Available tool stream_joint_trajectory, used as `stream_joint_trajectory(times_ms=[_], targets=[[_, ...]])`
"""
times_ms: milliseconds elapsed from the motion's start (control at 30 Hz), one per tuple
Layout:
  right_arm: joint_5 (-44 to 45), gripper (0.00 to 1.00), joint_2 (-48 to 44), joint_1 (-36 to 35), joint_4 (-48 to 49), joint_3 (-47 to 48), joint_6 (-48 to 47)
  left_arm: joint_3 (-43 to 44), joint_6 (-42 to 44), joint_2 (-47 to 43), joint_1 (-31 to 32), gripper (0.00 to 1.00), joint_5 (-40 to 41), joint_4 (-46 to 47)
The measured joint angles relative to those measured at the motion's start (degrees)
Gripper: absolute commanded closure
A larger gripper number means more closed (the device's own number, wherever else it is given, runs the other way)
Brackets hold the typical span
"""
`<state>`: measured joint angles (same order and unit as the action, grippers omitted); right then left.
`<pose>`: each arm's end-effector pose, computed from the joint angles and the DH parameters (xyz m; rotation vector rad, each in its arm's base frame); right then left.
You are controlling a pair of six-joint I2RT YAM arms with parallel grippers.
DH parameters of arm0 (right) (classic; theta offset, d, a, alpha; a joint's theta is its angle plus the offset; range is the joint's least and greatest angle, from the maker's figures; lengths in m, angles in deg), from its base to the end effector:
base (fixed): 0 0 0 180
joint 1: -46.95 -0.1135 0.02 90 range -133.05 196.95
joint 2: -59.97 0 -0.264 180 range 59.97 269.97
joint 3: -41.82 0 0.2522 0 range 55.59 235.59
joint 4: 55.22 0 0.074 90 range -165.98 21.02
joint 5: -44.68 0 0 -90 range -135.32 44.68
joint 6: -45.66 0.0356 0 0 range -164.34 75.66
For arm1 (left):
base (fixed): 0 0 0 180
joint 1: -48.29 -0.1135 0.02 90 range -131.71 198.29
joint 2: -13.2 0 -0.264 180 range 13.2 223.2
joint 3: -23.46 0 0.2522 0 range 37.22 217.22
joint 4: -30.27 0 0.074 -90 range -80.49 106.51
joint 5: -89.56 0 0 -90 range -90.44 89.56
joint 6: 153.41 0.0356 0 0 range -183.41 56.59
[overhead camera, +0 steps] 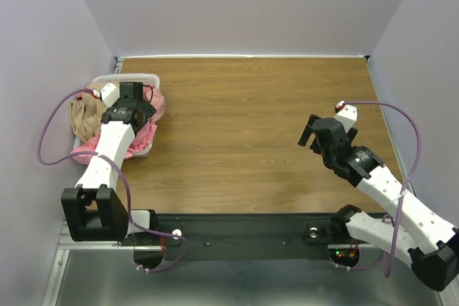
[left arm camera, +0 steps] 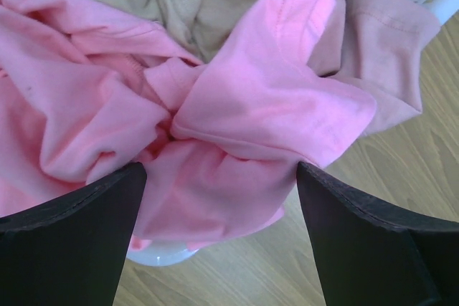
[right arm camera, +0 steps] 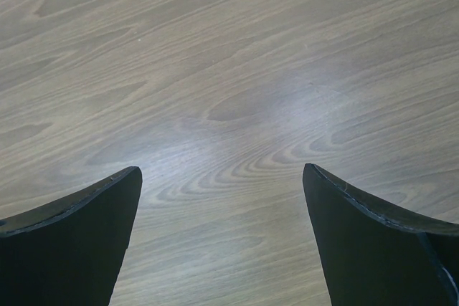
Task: Fold and stack the t-shirts
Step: Grab the tshirt from the pile
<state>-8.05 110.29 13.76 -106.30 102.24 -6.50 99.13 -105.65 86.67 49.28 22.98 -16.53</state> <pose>0.1599 0.0788 0.2938 0.4069 2.0805 -0.0202 0.2731 0.0094 0.3014 -0.9812 2.0497 0.0874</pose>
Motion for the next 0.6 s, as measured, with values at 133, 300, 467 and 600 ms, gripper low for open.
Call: stream_joint_trajectory(times_ms=[133, 300, 467, 600], targets=[[-0.02, 0.0, 1.18, 0.0, 0.55, 0.0, -0.52, 0.0, 1.09, 1.99, 0.0, 0.08, -0.72, 1.14], [-0.15, 0.0, 1.84, 0.0, 0.57, 0.0, -0.94, 0.0, 1.73, 4.85, 0.0, 0.3, -1.57, 2.16], [-0.17, 0.0, 1.84, 0.0, 0.74, 0.0, -1.03, 0.07, 2.67, 5.99, 0.0, 1.0, -2.01, 2.75], [-0.17, 0.0, 1.79, 0.0, 0.94, 0.0, -1.2, 0.42, 2.95, 6.45, 0.0, 1.0, -1.81, 2.71]])
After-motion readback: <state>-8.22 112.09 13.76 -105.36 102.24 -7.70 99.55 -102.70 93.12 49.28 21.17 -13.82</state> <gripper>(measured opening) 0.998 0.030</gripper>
